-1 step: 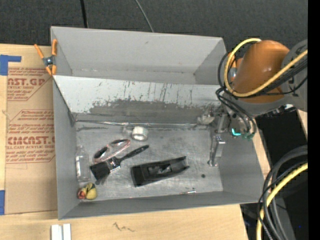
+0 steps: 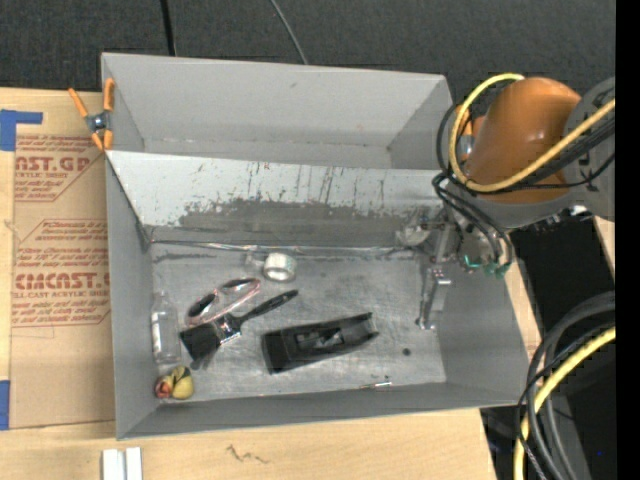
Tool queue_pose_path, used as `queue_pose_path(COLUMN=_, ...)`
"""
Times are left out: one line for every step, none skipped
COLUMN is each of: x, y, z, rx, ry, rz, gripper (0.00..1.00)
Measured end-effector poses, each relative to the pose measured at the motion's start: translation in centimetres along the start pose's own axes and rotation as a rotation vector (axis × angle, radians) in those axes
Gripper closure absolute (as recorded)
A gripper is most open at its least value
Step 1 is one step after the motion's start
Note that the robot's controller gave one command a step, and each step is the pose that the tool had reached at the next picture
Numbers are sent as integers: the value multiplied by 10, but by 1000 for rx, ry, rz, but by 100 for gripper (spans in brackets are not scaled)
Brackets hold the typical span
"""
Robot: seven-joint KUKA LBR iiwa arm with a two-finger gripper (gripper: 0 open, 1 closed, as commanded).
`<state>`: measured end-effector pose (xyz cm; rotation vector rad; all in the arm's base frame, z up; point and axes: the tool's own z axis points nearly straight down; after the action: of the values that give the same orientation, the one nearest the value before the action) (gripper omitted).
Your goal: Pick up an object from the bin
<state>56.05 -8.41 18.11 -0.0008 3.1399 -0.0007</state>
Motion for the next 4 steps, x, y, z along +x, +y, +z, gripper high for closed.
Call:
queue_pose_path(x=-19, y=105, z=86, rx=-2, ry=-10, rz=42, gripper=100)
queue_pose_path(x=-19, y=105, z=86, rx=-2, ry=-10, rz=43, gripper=100)
queue_pose_path(x=-20, y=118, z=14, rx=0, ry=2, rz=-66, gripper=0)
queue_pose_path(x=-23, y=122, z=-6, rx=-1, ry=-5, rz=-91, gripper=0)
